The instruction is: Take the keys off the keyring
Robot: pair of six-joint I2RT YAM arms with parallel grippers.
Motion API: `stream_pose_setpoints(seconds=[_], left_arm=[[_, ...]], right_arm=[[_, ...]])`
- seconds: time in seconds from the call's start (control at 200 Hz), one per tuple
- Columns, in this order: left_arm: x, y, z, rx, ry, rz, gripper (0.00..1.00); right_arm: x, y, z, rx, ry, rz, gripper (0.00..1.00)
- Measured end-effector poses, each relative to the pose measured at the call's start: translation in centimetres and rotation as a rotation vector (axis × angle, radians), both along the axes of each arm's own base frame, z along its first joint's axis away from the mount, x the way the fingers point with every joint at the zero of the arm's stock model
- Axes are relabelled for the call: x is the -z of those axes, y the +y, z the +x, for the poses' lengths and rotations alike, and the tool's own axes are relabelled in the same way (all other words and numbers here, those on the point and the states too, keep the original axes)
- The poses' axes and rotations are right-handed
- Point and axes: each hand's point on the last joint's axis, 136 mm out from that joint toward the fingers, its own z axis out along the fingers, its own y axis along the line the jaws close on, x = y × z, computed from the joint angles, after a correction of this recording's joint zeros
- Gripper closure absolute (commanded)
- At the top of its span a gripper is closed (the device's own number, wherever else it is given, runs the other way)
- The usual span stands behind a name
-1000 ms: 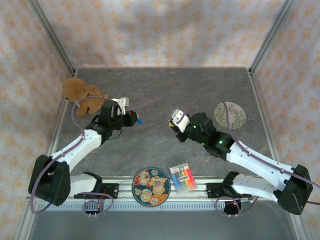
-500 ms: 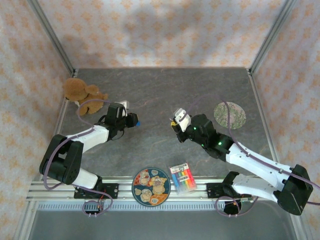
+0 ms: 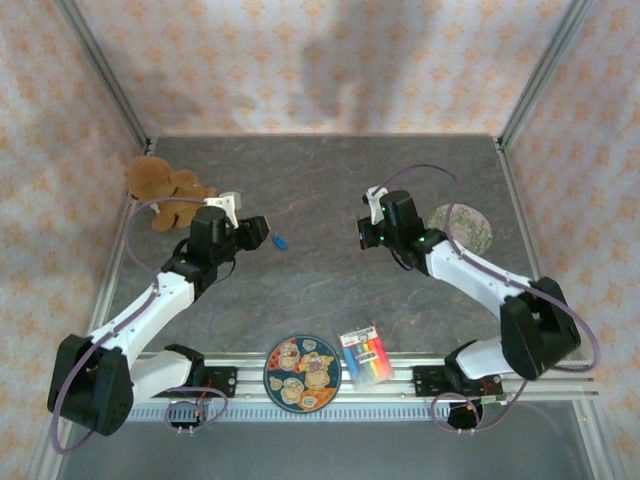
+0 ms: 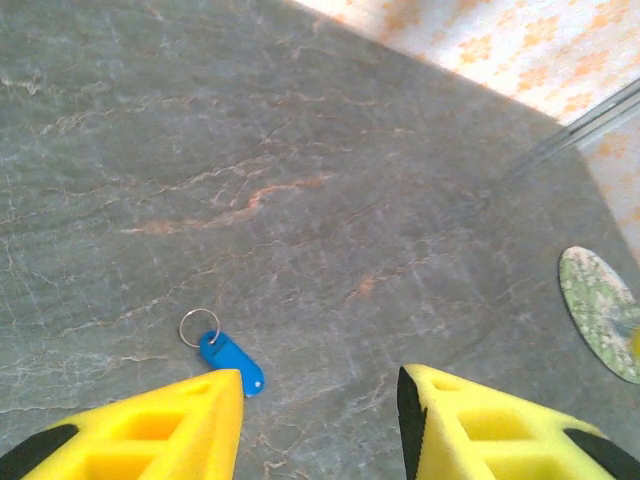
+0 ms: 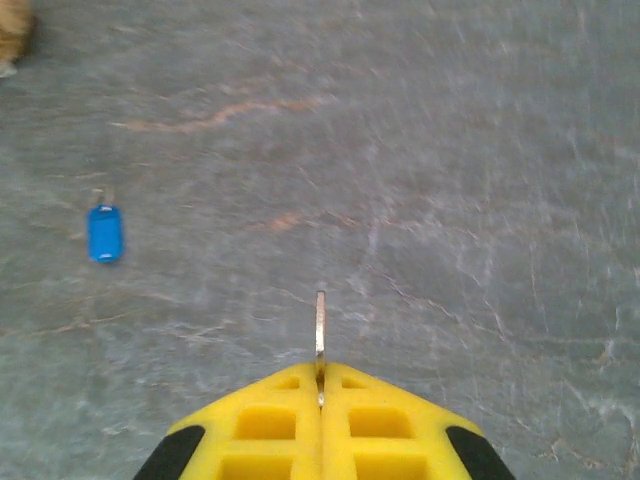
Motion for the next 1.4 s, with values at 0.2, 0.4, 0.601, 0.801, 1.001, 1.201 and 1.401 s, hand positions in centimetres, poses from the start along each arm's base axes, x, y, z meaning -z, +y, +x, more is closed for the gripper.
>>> stream_pose_setpoints(seconds=[0.2,0.4,0.601,0.801,1.001,1.201,1.401], left_arm=[[-1.7,0.0,-1.9,0.022,-0.03,-0.03,0.48],[-2.7,-0.1,-2.9,0.042,-0.045,-0.046,0.47],[-2.3,-0.2,-3.1,0.045,-0.029,-0.045,0.47],[-2.3,-0.2,-3.1,0.043,-0.026,-0.05,0.47],[-2.3,-0.2,-3.1,0.042,-0.025,-0.05,0.45],[-2.0,0.1,-3.2,0.035,-0.014,-0.037,0.01],[-0.7,2.8,-3.1,-0.082,0.015,0.083,0.0]], right_arm=[[4.6,-1.9,2.2,0.132,0.151,0.073,1.0],[8.1,-3.2,3.2,0.225,0.255,0.127,0.98],[9.2,-3.7,3.6,0.268,0.294,0.166,0.9],[9.9,-4.7,3.4,0.305,0.303,0.16,0.74],[9.9,-6.7,3.6,0.358,0.302,0.153,0.64],[6.1,-8.6,3.2,0.397,0.207,0.124,0.0],[-0.1,-12.8,2.8,0.525,0.007,0.014,0.01]])
